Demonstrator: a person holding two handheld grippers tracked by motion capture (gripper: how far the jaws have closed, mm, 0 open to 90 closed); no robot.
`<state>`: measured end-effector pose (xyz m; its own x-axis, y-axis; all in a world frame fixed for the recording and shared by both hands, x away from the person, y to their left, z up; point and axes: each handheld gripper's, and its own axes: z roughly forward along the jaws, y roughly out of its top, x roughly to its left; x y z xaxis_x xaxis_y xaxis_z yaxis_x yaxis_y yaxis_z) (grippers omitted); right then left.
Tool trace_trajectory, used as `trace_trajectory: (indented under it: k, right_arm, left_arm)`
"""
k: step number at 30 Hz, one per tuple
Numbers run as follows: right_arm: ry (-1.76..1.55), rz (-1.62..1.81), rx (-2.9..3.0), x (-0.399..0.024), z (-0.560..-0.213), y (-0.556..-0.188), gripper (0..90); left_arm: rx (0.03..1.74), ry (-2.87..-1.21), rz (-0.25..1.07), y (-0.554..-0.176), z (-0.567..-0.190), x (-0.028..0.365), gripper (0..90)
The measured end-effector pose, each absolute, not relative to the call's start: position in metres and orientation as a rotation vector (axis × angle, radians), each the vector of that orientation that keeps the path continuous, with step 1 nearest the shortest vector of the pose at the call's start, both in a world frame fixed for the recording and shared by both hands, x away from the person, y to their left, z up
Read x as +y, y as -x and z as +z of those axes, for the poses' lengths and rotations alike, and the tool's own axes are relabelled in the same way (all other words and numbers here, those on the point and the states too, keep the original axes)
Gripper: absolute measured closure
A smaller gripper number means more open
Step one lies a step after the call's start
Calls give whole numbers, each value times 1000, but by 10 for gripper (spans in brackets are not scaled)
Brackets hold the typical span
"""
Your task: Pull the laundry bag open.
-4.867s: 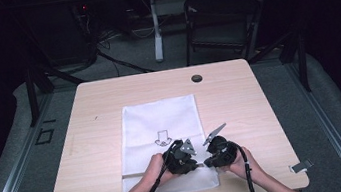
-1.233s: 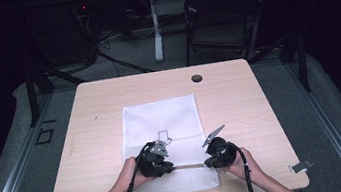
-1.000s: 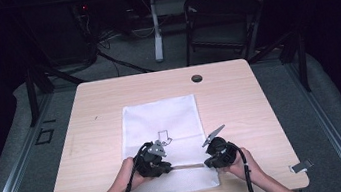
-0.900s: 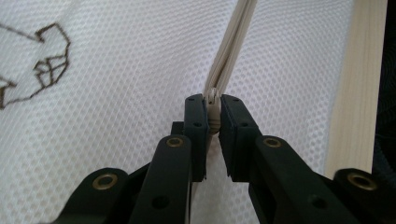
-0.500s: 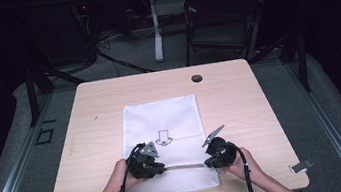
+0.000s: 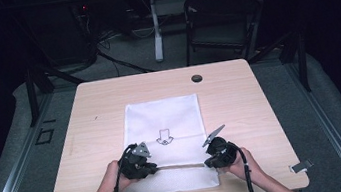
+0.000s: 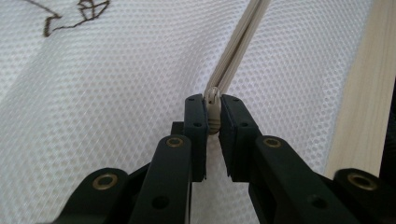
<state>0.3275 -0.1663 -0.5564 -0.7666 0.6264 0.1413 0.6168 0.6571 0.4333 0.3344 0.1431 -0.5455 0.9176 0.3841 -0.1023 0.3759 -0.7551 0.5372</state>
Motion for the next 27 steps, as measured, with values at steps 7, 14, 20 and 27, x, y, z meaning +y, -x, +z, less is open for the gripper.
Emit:
trace_trajectory:
  k: [7, 14, 20, 27]
  right_arm:
    - [-1064, 728, 2840, -166, -556, -327, 900]
    - [-1060, 730, 2846, -167, -556, -328, 900]
    - [-1065, 741, 2849, -168, -557, -329, 900]
    - [-1060, 743, 2849, -168, -557, -329, 900]
  left_arm:
    - [546, -2499, 24, -332, -544, 148, 817]
    - [556, -2497, 11, -332, -545, 148, 818]
    - [564, -2497, 0, -332, -546, 149, 817]
    - [556, -2509, 6, -332, -546, 149, 818]
